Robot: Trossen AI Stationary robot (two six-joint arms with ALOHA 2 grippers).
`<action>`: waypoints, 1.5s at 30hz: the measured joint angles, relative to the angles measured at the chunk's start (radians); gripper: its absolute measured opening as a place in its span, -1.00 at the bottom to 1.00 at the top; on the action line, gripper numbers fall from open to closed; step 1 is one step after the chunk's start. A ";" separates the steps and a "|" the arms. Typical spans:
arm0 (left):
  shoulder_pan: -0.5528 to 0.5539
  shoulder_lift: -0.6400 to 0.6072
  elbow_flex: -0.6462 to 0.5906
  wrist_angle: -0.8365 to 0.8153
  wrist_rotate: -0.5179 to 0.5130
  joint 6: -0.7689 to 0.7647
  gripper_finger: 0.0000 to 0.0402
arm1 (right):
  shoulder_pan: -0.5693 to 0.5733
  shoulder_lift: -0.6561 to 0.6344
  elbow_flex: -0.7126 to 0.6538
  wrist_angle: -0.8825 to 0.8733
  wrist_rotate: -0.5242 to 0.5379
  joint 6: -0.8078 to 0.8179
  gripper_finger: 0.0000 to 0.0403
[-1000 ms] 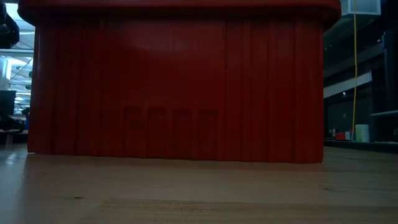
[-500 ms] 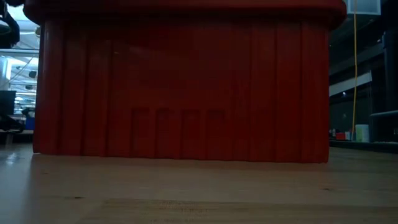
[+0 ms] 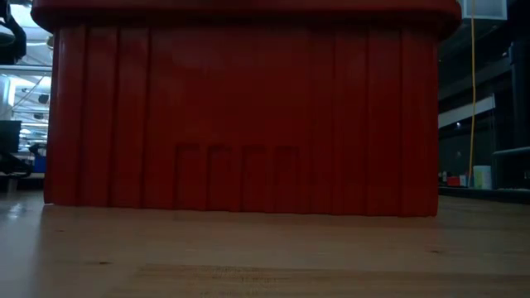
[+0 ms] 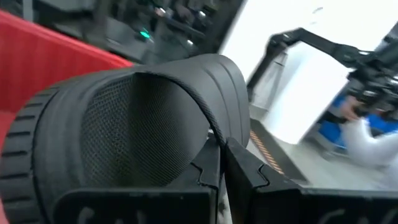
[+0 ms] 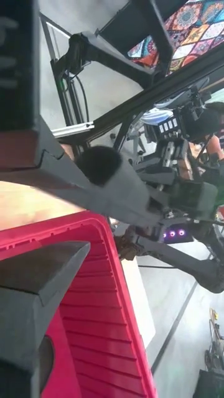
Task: Pick and place slides into bin
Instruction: Put the black slide into the bin
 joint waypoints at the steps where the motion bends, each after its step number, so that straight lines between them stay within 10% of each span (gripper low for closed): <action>1: 0.000 0.000 0.004 -0.001 -0.024 0.017 -0.99 | 0.000 0.002 0.000 -0.001 0.000 0.000 -0.28; 17: 0.001 0.000 0.063 0.017 -0.414 0.216 -0.99 | -0.083 0.094 0.000 0.231 -0.011 -0.080 -0.28; 45: 0.038 -0.002 0.063 0.038 -0.554 0.346 -0.99 | -0.179 0.215 0.000 0.423 -0.083 -0.215 -0.28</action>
